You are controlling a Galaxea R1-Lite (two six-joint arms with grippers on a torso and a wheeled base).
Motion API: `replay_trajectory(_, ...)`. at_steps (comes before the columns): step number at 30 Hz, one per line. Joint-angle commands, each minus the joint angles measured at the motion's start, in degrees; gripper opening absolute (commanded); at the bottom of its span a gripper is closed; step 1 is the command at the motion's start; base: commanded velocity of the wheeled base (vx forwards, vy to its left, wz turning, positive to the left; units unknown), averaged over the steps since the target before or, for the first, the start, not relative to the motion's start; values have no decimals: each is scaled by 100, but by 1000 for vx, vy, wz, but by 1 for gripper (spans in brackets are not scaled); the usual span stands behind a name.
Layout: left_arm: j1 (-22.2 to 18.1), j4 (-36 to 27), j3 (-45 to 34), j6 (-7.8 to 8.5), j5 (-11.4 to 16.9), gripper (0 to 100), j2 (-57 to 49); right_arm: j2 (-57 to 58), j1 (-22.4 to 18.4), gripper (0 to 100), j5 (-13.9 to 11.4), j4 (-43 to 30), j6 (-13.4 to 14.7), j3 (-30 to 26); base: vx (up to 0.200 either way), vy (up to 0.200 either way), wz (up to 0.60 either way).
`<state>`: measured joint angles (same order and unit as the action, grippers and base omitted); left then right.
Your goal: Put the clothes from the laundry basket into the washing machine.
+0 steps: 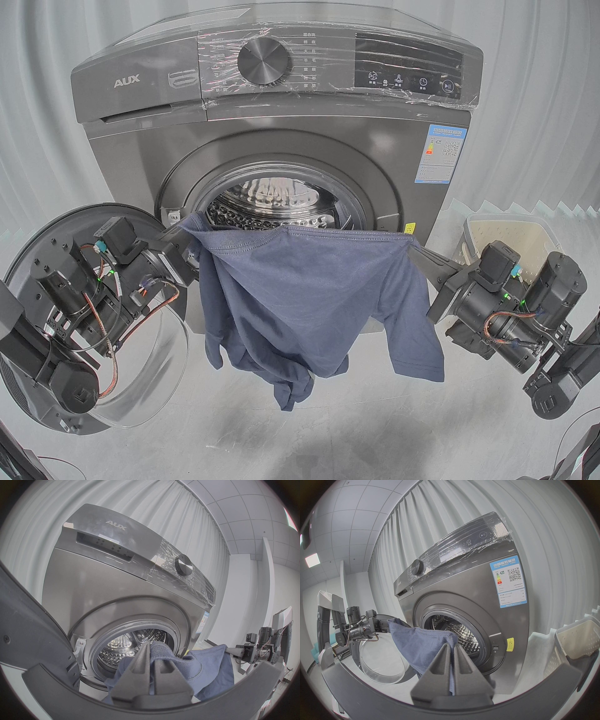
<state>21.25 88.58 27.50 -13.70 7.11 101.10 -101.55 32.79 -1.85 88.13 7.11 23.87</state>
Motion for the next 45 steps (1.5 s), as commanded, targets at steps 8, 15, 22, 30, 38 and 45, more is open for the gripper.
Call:
replay_trajectory(8, 29, 2, -8, -1, 1, 0, 42, 153, -62, 0, 1, 3, -16, 74, 0, 0, 0)
replay_trajectory(15, 20, 2, -8, -10, 10, 0, -11, 293, -80, 0, 10, -6, -25, 48, 0, 0, 0)
replay_trajectory(22, 116, 2, -26, 8, 1, 0, -20, 540, -71, 0, 18, -41, -34, -23, 0, 0, 0)
replay_trajectory(30, 529, 2, -237, 289, 1, 0, -20, 522, 131, 0, 80, -50, -34, -75, 0, 0, 0)
replay_trajectory(38, 626, 10, -193, 403, 10, 0, -20, 293, 377, 0, 185, -6, -16, -269, 0, 0, 0)
replay_trajectory(45, 811, 2, -157, 412, 19, 0, -29, -111, 632, 0, 159, 3, -8, -278, 0, 0, 0)
